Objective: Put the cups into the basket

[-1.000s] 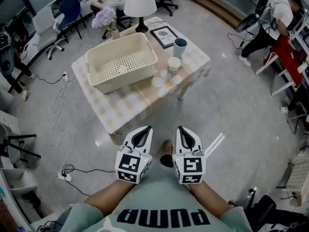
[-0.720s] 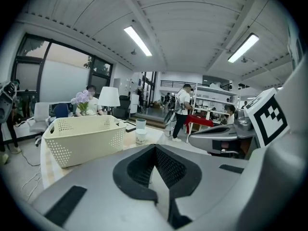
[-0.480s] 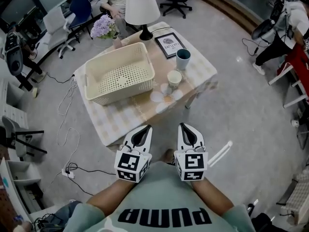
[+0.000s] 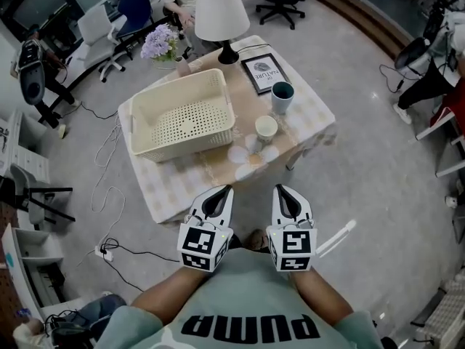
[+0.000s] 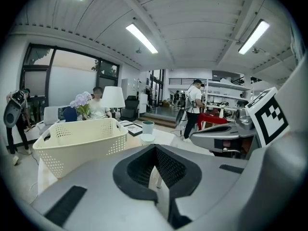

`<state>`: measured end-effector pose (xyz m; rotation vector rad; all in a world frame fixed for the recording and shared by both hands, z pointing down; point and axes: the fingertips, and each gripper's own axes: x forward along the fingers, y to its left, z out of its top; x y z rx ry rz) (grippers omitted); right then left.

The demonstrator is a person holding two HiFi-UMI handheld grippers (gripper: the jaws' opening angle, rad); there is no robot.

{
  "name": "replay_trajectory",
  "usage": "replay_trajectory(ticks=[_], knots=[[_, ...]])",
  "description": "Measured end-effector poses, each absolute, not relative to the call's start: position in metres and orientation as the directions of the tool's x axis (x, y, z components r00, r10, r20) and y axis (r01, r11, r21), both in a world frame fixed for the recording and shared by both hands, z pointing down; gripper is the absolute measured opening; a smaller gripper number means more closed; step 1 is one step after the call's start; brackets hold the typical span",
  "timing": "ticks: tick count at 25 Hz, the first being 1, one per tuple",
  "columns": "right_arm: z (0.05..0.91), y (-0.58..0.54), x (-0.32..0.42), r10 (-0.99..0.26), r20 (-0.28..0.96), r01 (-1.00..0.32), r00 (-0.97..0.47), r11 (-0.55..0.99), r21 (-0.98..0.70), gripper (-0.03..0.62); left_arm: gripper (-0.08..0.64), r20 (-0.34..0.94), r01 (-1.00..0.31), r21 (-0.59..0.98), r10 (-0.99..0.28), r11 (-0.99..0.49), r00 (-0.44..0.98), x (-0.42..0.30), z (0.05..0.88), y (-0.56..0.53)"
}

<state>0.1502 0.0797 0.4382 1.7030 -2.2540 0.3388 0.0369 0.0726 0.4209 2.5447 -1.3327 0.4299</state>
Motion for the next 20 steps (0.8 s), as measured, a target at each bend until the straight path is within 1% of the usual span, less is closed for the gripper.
replay_trajectory(ticks=[9,20], knots=[[0.450,0.038,0.147,-0.890,0.387,-0.963,-0.240,0.268,0.019,0.012,0.002,0.368,-0.829,0.084,-0.756,-0.552,0.541,0.031,0.434,0.032],[0.454,-0.030,0.142,-0.891,0.405,-0.972,-0.203,0.235,0.029,0.014,0.002,0.394,-0.775,0.084,-0.694,-0.626,0.603,0.046,0.448,-0.021]])
